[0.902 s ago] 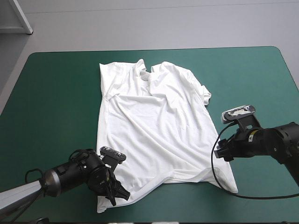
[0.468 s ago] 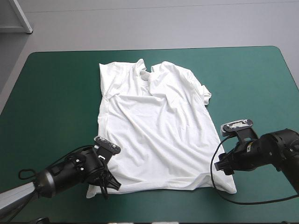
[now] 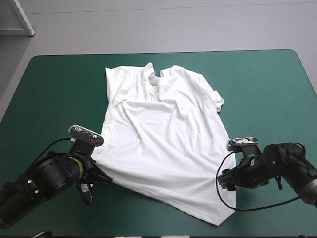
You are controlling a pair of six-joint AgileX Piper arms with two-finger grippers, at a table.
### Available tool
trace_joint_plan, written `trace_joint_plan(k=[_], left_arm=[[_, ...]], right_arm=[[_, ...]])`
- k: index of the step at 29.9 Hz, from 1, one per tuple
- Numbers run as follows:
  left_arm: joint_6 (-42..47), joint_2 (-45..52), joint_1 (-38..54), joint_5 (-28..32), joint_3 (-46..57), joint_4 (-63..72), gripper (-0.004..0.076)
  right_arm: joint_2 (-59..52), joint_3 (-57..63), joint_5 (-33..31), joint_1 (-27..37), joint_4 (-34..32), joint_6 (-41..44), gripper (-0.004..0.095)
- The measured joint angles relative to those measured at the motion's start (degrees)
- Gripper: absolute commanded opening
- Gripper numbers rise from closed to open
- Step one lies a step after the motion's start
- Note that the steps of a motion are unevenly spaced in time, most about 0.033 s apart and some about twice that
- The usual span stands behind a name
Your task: Fold the cloth
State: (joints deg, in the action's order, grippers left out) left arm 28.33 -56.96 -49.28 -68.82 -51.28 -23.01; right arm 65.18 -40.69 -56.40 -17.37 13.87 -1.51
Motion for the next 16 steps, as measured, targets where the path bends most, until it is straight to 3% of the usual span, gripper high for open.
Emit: trace_joint_plan(k=[4,7,11,16], left_arm=[[0.26,0.0,0.0,-0.78,0.0,-0.01,0.0021],[0.42,0.0,0.0,-0.54,0.0,-0.01,0.0021],[0.42,0.0,0.0,-0.15,0.0,-0.01,0.0021],[0.42,0.0,0.0,0.11,0.0,-0.05,0.0021]], right_arm=[[2.13,3.54,2.26,0.0,3.25,0.0,0.0681],[2.58,6.56,3.95,0.07,5.55,-0.97,0.0586],[1.56,9.11,6.73,0.28,9.89,-5.2,0.0395],[1.52,12.43,10.59,0.49,21.71,-14.06,0.0113]])
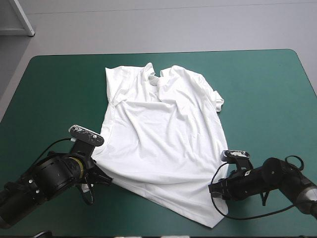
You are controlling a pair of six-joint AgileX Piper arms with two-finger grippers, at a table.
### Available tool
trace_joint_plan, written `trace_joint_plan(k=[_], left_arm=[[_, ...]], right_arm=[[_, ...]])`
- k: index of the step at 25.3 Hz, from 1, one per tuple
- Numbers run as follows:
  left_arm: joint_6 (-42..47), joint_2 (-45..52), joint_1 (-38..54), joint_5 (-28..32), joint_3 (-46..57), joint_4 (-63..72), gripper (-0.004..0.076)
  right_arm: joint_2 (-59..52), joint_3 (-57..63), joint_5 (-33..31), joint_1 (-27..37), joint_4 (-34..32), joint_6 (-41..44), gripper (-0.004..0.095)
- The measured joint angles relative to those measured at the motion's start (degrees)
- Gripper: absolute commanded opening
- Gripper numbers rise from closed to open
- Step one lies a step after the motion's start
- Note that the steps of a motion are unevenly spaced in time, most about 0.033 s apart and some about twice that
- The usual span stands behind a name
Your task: Fold the cloth
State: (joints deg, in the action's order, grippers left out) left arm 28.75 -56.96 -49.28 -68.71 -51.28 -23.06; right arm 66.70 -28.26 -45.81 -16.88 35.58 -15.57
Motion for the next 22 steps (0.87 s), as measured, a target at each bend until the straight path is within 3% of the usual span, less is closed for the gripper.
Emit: trace_joint_plan(k=[2,9,16,20,22], left_arm=[[0.0,0.0,0.0,0.67,0.0,0.0,0.002],[1.12,0.0,0.0,5.57,0.0,-4.49,0.0019],[4.36,-0.05,0.0,8.07,-1.7,-23.01,0.0019],[4.22,-1.15,0.05,13.39,-14.45,-30.05,0.0019],[-1.4,-3.89,0.05,13.72,-25.51,-30.06,0.0019]], right_arm=[[0.37,0.62,0.6,0.0,3.18,-3.32,-0.0022],[1.58,-1.14,6.88,-0.11,5.15,-10.49,-0.0016],[2.04,-21.38,9.15,-0.11,-2.31,-9.74,-0.0015],[2.26,-44.34,9.03,-0.11,-10.77,-4.23,-0.0015],[3.27,-56.22,7.88,-0.11,-14.88,-1.55,-0.0015]])
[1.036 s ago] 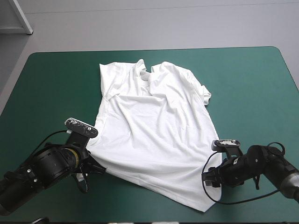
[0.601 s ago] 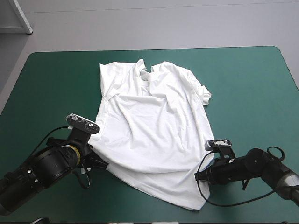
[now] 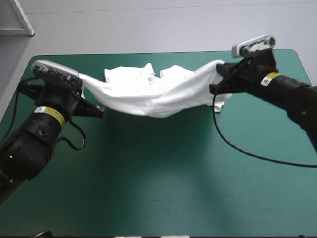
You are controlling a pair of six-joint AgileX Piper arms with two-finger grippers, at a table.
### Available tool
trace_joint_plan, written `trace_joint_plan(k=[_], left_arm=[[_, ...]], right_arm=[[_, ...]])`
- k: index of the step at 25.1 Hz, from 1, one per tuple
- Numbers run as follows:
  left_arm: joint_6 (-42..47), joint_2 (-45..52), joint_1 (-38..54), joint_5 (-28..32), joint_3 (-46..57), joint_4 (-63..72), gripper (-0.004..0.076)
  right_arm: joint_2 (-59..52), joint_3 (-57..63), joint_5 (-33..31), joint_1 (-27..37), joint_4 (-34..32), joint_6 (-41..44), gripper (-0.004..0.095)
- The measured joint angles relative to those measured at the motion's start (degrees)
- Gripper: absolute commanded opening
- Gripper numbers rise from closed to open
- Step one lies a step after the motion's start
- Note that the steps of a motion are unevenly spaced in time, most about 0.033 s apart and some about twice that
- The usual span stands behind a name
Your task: Fold the cloth
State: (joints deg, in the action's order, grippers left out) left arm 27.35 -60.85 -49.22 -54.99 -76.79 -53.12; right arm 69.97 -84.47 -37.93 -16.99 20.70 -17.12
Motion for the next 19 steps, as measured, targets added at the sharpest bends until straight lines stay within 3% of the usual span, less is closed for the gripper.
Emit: trace_joint_plan(k=[5,12,19], left_arm=[[-20.67,-13.01,0.0,-1.86,-33.44,7.66,0.0019],[-35.81,-25.38,0.0,-8.64,-73.61,11.88,0.0019],[-39.28,-25.4,0.0,-11.38,-81.45,8.83,0.0019]], right_arm=[[4.59,-28.17,-4.83,0.0,-3.06,1.87,-0.0015],[9.06,-54.95,-5.8,0.0,-8.3,2.29,-0.0016],[9.19,-58.92,-4.45,0.0,-13.22,2.31,-0.0017]])
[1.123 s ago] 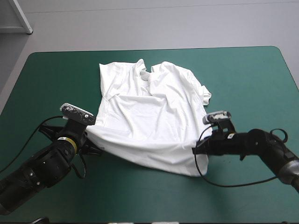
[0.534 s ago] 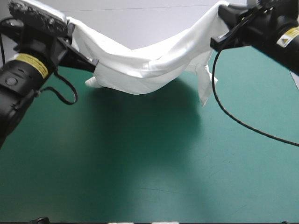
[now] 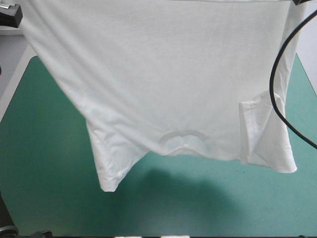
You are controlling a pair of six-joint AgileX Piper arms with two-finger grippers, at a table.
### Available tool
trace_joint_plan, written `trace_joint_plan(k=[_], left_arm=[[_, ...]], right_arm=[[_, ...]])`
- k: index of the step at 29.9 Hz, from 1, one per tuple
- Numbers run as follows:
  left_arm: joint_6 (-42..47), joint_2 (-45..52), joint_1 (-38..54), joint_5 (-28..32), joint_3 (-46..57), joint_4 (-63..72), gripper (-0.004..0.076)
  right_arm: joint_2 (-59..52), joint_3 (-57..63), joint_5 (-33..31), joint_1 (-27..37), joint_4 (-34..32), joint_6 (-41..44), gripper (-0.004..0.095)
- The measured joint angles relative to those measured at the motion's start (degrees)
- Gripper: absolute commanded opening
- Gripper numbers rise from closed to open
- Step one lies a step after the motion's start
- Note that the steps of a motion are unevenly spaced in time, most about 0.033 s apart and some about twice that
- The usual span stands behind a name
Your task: Fold the cloth
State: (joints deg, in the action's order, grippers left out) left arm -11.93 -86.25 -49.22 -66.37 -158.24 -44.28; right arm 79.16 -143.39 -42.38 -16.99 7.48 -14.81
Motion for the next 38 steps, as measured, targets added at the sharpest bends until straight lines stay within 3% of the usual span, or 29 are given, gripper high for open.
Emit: trace_joint_plan(k=[7,10,14,18,20,23,30,33,38], left_arm=[[0.01,-3.62,0.62,2.01,2.09,-5.37,0.0029],[2.47,-7.25,6.74,4.63,3.27,-3.86,0.0041],[3.68,-14.58,24.14,11.5,4.72,15.84,0.0041],[-1.2,-22.13,39.6,19.63,5.58,44.95,0.0039],[-3.64,-24.36,44.26,22.33,5.61,53.61,0.0039],[-6.09,-24.67,47.53,25.28,4.3,58.36,0.0039],[-7.23,-22.66,48.0,28.38,0.66,53.64,0.0039],[-7.29,-24.25,48.0,26.14,0.41,51.67,0.0039],[-7.29,-31.97,47.5,16.57,0.53,53.2,0.0039]], right_arm=[[7.94,-0.13,4.64,0.0,-0.86,0.0,-0.0017],[13.47,0.06,7.53,0.0,-0.93,0.66,-0.0018],[20.1,0.3,13.3,0.0,-1.4,2.49,-0.0018],[25.22,0.54,23.88,0.44,-0.54,2.93,-0.0017],[27.33,0.31,29.67,1.19,1.16,2.99,-0.0017],[29.18,-2.09,32.24,2.56,3.27,2.99,-0.0017],[28.82,-6.64,31.44,4.91,4.24,2.99,-0.0017],[29.23,-6.85,24.74,7.65,4.92,4.48,-0.0017],[34.89,-4.47,6.79,12.79,6.76,12.56,-0.0017]])
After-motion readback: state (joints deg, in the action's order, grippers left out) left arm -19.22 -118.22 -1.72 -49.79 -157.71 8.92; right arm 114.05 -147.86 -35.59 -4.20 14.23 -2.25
